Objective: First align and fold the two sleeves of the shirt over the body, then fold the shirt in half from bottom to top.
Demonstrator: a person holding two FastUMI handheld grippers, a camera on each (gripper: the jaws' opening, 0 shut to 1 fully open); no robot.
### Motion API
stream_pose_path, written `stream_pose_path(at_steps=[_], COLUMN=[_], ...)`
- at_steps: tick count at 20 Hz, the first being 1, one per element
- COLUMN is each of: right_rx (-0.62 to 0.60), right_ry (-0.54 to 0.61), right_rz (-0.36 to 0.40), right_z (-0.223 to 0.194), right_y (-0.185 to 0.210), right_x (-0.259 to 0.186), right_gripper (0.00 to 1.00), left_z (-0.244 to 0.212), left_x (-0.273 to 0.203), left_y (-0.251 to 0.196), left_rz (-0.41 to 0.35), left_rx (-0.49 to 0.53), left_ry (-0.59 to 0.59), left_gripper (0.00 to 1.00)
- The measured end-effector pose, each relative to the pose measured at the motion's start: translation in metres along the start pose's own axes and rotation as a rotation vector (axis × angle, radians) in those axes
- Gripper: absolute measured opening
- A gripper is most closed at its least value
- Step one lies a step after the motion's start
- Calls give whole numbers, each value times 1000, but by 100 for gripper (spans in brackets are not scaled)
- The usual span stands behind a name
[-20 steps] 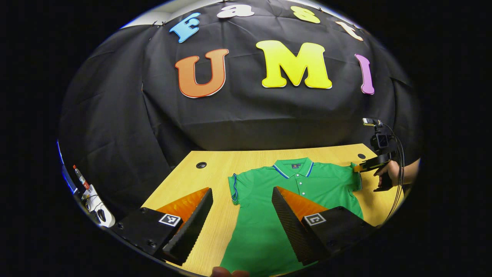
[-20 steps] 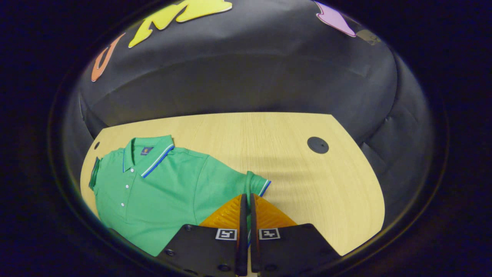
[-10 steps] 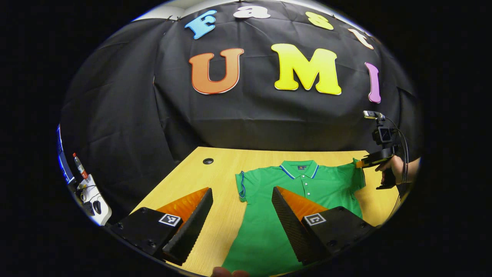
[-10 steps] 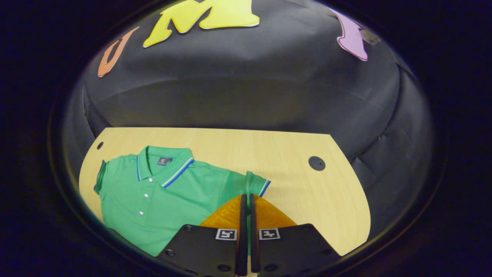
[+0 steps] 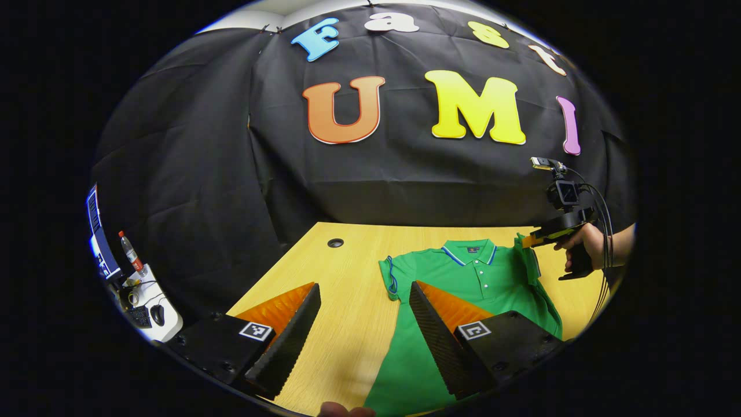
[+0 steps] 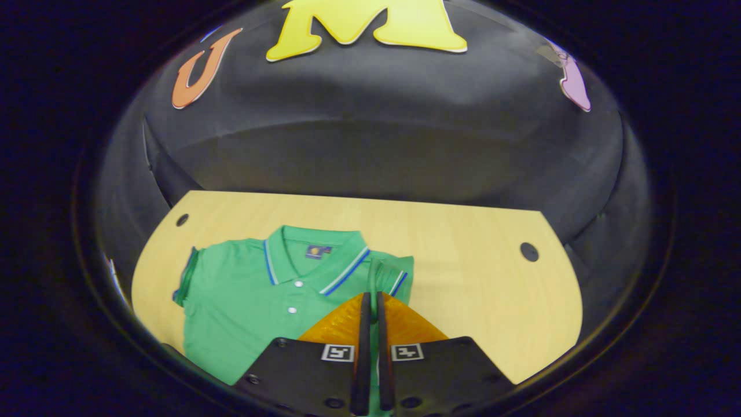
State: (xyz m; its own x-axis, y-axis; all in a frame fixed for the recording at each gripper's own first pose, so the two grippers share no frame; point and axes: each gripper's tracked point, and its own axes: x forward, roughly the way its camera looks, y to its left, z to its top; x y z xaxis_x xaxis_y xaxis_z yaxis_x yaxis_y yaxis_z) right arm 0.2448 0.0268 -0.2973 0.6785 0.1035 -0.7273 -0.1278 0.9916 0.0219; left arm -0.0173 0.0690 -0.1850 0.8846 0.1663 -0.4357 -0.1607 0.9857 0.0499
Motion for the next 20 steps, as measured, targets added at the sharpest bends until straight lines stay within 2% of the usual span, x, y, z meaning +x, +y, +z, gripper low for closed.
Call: stream_pose_path(at_steps=[2, 3, 4, 8, 9, 10, 16, 20], right_rx=[10, 17, 23, 14, 21, 24, -1, -31], right_ry=[19, 23, 20, -11, -25, -42, -152, -182], right_rz=[32, 43, 50, 17, 13, 6, -23, -7], right_z=[-6, -8, -7, -2, 2, 4, 1, -17], right_y=[13, 17, 19, 11, 9, 7, -3, -10], right_x=[2, 1, -1, -25, -35, -43, -126, -192], right_gripper=[22, 26, 26, 81, 82, 90, 92, 90], left_z=[-3, -4, -5, -4, -4, -2, -7, -6], left_x=[-1, -2, -1, 7, 10, 14, 45, 78], left_y=[6, 8, 9, 5, 3, 1, -15, -24], left_rz=[6, 4, -1, -42, -54, -68, -163, -215], left_rx=[-8, -9, -7, 0, -1, -8, -33, -29], left_ry=[6, 8, 8, 6, 8, 7, 26, 41], left_gripper=[100, 100, 100, 100, 100, 100, 100, 100])
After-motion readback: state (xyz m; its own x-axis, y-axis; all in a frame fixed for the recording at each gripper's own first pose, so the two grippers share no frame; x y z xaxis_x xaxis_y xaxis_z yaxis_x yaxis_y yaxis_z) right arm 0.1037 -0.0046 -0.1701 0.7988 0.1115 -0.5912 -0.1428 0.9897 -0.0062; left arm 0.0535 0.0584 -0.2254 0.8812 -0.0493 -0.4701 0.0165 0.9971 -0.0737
